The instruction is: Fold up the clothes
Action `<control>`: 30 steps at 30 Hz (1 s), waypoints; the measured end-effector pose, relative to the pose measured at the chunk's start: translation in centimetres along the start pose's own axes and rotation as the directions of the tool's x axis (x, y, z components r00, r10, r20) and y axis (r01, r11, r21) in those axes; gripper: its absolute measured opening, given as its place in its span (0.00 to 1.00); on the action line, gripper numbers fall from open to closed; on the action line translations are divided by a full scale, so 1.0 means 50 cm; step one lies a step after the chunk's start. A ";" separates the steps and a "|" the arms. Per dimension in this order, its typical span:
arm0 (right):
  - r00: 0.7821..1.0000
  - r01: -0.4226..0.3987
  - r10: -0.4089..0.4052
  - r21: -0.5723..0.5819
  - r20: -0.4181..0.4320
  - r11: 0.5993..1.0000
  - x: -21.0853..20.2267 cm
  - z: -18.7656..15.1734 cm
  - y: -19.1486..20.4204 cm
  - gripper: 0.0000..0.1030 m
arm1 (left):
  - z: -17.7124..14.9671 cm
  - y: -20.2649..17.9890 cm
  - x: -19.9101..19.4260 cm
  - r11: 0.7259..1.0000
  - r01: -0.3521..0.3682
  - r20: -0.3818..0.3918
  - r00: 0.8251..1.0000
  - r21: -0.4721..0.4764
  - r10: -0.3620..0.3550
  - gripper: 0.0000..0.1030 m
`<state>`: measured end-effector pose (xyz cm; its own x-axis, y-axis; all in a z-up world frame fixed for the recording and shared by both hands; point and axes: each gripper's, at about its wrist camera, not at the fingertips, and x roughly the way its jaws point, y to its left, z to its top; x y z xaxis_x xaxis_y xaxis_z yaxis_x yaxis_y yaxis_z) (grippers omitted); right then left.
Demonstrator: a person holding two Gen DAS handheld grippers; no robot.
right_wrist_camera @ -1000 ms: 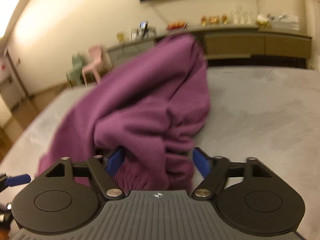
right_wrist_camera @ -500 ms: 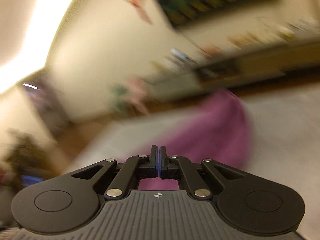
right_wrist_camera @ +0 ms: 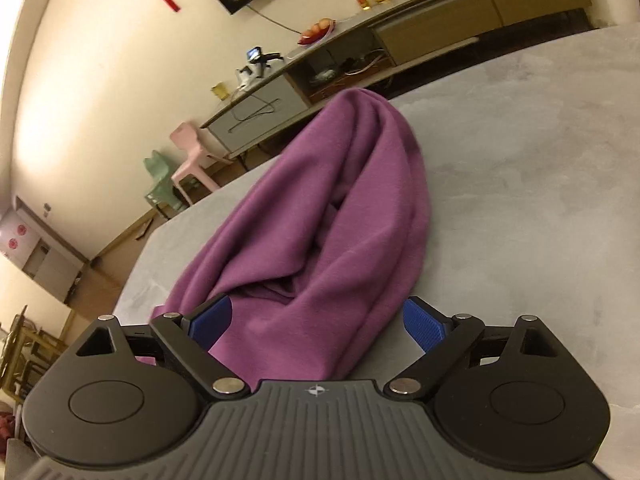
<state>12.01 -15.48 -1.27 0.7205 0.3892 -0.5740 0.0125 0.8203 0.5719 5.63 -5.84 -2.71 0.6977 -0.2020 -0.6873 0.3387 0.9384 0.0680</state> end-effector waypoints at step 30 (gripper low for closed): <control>0.986 0.023 0.002 -0.150 0.166 0.988 -0.051 0.059 0.034 0.79 | 0.006 0.031 -0.112 0.989 0.024 0.033 0.999 -0.144 -0.019 0.20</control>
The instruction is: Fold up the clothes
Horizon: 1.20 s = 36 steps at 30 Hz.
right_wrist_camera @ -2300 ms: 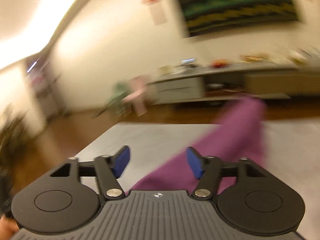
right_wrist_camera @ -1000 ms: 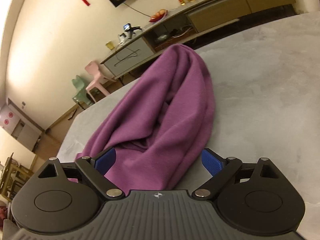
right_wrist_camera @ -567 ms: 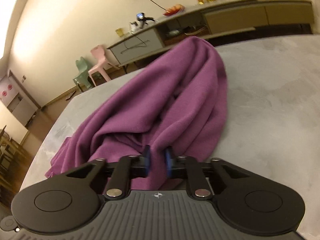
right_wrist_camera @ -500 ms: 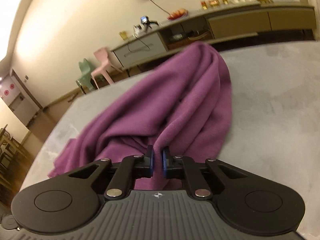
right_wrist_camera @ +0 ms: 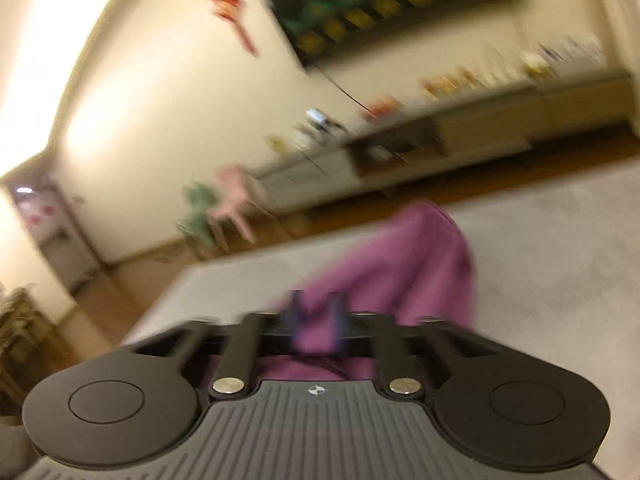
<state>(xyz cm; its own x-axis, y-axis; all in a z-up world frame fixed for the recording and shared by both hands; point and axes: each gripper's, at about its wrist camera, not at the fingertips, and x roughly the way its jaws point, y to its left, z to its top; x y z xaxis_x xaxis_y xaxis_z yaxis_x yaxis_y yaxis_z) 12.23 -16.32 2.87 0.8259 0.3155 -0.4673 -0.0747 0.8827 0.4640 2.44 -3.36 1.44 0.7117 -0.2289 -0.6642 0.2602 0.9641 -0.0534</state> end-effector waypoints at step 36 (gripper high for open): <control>0.968 -0.115 0.060 -0.219 -0.244 0.969 -0.022 -0.046 0.035 0.91 | 0.023 0.339 -0.137 0.972 -0.059 0.222 0.969 -0.227 0.110 0.01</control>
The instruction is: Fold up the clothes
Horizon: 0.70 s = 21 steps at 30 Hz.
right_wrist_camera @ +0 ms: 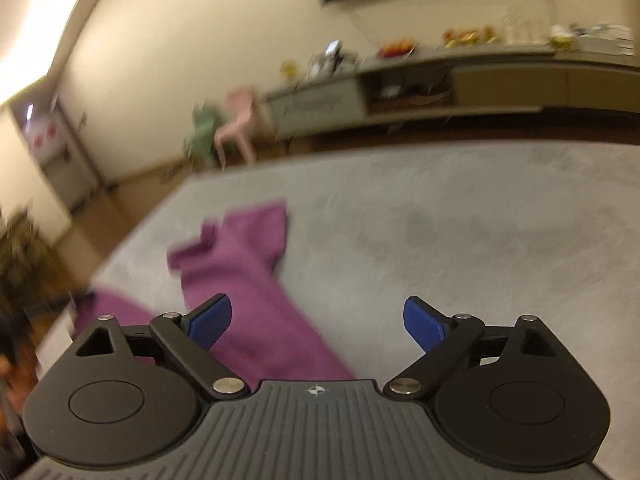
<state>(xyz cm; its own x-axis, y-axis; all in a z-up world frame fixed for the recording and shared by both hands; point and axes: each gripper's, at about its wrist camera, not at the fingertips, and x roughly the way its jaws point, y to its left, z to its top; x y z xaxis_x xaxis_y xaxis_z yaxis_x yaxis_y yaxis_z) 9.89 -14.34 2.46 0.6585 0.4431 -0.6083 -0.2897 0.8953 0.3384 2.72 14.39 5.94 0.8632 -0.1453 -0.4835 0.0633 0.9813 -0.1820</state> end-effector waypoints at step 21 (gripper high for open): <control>0.938 0.063 -0.065 0.017 0.341 0.998 -0.187 0.048 0.020 0.00 | 0.086 0.163 -0.122 0.952 -0.053 0.289 0.947 -0.300 0.144 0.00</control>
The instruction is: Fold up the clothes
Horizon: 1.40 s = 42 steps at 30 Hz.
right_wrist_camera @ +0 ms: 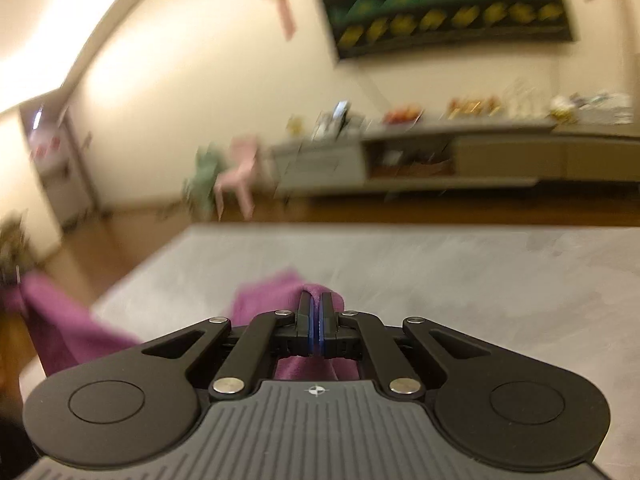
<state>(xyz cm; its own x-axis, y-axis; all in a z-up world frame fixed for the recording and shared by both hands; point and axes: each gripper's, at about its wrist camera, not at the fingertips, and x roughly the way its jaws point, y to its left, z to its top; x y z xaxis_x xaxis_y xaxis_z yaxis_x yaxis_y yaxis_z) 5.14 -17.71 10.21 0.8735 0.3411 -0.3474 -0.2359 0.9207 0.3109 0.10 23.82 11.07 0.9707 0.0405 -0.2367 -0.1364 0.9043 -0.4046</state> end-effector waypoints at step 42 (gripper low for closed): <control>0.854 0.369 -0.338 0.005 -0.395 0.929 0.175 -0.113 -0.374 0.32 | -0.253 -0.107 0.310 0.532 0.454 -0.565 0.823 0.715 0.058 0.05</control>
<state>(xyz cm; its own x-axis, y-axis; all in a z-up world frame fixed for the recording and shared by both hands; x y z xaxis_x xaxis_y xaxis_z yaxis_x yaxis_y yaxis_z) 14.78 -30.89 -3.64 0.6575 0.0556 -0.7514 0.1055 0.9806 0.1649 13.36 14.21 -1.59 0.6793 -0.1546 -0.7174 0.5094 0.8031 0.3093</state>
